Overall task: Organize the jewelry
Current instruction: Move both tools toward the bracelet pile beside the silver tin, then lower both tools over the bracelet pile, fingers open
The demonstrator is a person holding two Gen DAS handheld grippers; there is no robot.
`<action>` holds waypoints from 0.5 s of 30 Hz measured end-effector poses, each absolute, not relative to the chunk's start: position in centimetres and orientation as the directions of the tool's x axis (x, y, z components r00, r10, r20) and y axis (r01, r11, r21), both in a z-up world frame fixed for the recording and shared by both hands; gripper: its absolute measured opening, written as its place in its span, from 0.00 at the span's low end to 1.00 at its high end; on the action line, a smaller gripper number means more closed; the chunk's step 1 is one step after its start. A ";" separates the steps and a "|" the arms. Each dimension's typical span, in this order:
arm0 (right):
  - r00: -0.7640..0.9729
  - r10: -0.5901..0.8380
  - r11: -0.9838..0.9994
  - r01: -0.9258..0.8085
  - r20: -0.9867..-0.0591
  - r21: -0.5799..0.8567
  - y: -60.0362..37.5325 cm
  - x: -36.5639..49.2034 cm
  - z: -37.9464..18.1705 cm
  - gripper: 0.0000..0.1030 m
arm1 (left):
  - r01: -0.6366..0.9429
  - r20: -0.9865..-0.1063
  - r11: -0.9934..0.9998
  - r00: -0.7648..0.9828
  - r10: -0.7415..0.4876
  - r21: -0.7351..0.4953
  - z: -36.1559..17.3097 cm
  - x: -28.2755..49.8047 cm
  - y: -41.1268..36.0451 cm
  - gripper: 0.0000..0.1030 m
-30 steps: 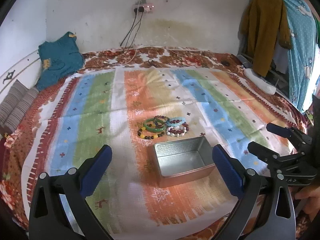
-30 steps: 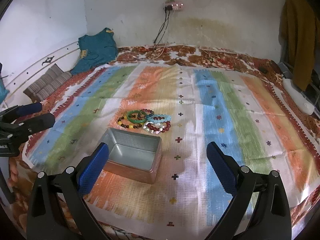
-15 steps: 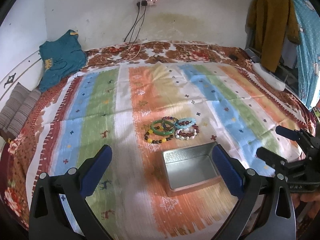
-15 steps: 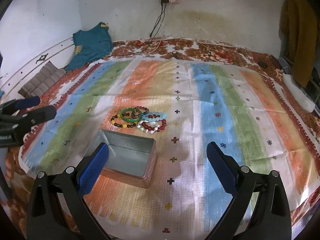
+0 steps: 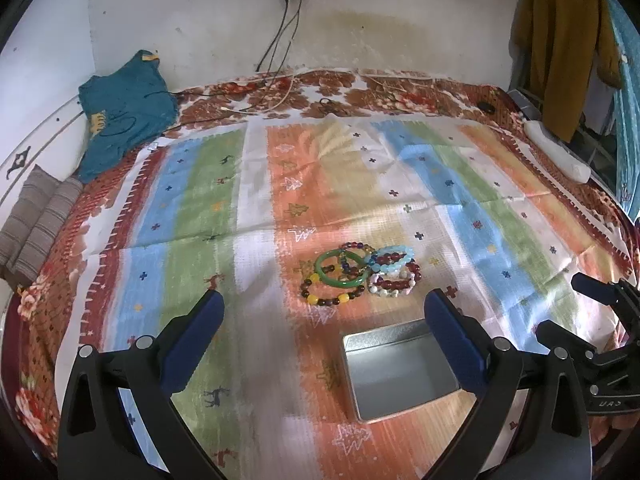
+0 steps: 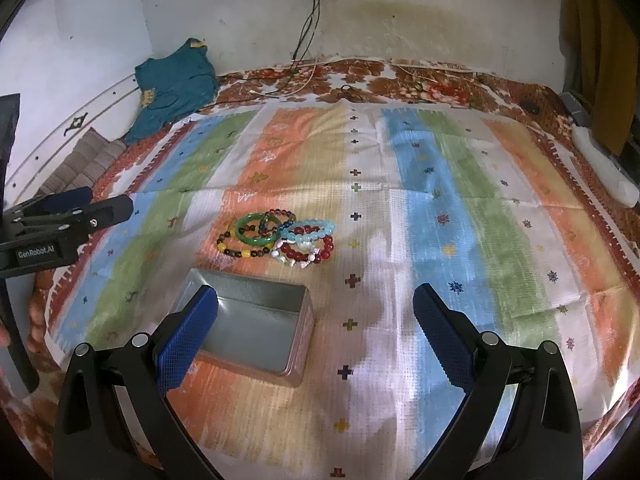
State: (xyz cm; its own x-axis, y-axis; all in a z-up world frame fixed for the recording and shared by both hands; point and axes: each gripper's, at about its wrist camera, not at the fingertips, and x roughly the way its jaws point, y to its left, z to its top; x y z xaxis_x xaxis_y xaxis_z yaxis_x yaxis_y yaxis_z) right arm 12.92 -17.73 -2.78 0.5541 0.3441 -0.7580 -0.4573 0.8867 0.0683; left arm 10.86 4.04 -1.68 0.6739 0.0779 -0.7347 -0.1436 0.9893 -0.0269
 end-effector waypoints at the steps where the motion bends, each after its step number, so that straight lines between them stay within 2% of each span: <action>1: 0.553 0.342 0.888 -0.456 -0.760 0.068 -17.6 13.3 -2.8 0.96 | -0.144 -0.736 0.989 0.672 0.080 -0.024 -1.7 11.2 4.0 0.95; 15: 0.522 0.317 0.891 -0.450 -0.792 0.060 -15.7 17.0 -4.2 0.96 | -0.138 -0.762 0.990 0.642 0.082 -0.010 -2.6 14.9 4.2 0.95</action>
